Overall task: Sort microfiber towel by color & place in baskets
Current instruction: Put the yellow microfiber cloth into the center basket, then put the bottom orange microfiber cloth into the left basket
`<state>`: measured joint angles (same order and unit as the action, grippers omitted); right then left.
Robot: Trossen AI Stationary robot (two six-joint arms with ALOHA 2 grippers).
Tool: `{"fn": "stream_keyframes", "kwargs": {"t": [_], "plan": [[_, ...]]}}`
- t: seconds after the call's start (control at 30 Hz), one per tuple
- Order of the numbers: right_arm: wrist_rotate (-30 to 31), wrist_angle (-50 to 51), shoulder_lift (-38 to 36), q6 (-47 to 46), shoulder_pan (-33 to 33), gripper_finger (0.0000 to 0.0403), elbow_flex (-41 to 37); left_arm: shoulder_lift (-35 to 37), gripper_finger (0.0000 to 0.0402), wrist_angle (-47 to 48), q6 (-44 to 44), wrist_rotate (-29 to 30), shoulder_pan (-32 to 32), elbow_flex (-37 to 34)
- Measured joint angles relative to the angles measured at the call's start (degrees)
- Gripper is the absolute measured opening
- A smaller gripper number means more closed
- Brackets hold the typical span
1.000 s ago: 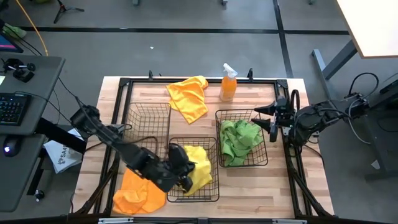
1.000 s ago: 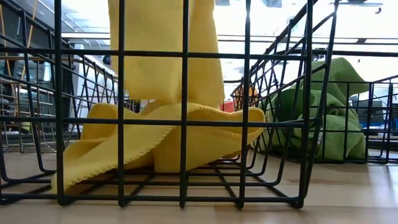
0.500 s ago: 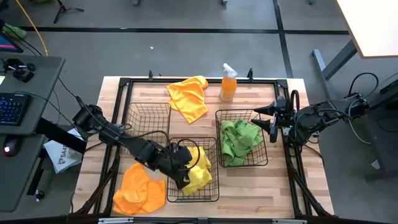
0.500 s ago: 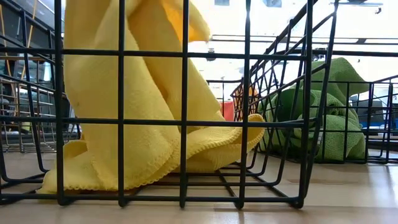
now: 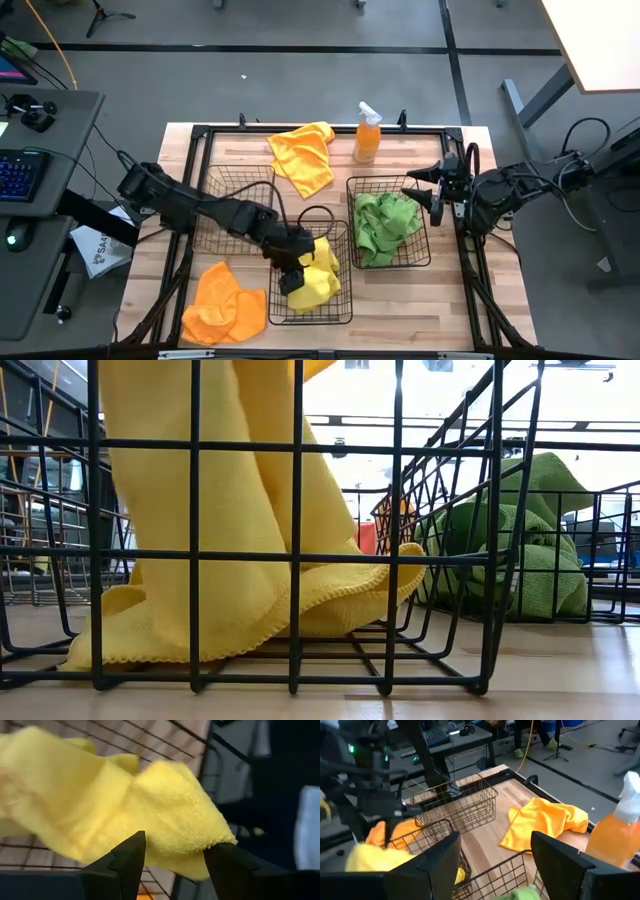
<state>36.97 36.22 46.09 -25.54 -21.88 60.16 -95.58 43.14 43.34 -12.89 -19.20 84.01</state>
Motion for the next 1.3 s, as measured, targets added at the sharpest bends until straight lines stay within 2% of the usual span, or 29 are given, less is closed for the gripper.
{"fn": "stream_keyframes", "kwargs": {"t": [0.07,0.23,0.43,0.57,0.63,0.73,0.83,0.93,1.0,1.07,1.2,1.3], "plan": [[-0.18,0.02,-0.01,1.90,0.50,0.0236,0.00,0.08,0.0183,0.35,-2.11,-2.10,0.84,0.06],[-0.16,-1.24,0.01,4.82,1.15,0.0236,0.00,0.06,0.0182,5.21,-6.76,-2.09,2.72,0.04],[-2.05,-1.74,0.01,-1.80,1.28,0.0236,0.00,0.01,0.0181,7.80,-5.17,-2.14,2.03,0.02],[-3.54,-1.40,0.47,-2.87,1.28,0.0236,0.00,0.01,0.0182,9.19,-12.34,0.87,1.52,0.02],[-3.58,-2.61,1.01,-2.46,1.28,0.0236,0.00,0.01,0.0182,12.58,-14.15,2.29,1.44,0.02],[-3.58,-6.45,1.74,-4.49,1.52,0.0236,0.00,0.17,0.0182,19.40,-11.38,1.44,0.33,0.87],[-5.22,-6.38,2.22,-4.40,1.61,0.0236,0.04,0.67,0.0182,22.09,-12.46,4.57,-2.76,1.03],[-5.97,-5.57,2.77,-3.04,1.61,0.0236,0.04,0.73,0.0182,24.19,-15.60,14.41,-6.15,0.18],[-5.95,-5.94,3.06,-2.86,1.61,0.0236,0.04,0.69,0.0182,26.35,-14.70,19.39,-8.19,-0.96],[-6.12,-6.73,3.16,-4.41,1.61,0.0236,0.04,0.67,0.0182,29.19,-11.09,19.56,-10.55,-1.61],[-8.20,-7.73,3.14,-9.85,1.61,0.0236,0.04,0.92,0.0182,29.99,-5.29,12.39,-18.18,-1.71],[-8.52,-7.71,3.48,-14.61,1.61,0.0236,0.04,1.28,0.0182,30.34,-4.53,12.42,-25.47,-1.71]]}}
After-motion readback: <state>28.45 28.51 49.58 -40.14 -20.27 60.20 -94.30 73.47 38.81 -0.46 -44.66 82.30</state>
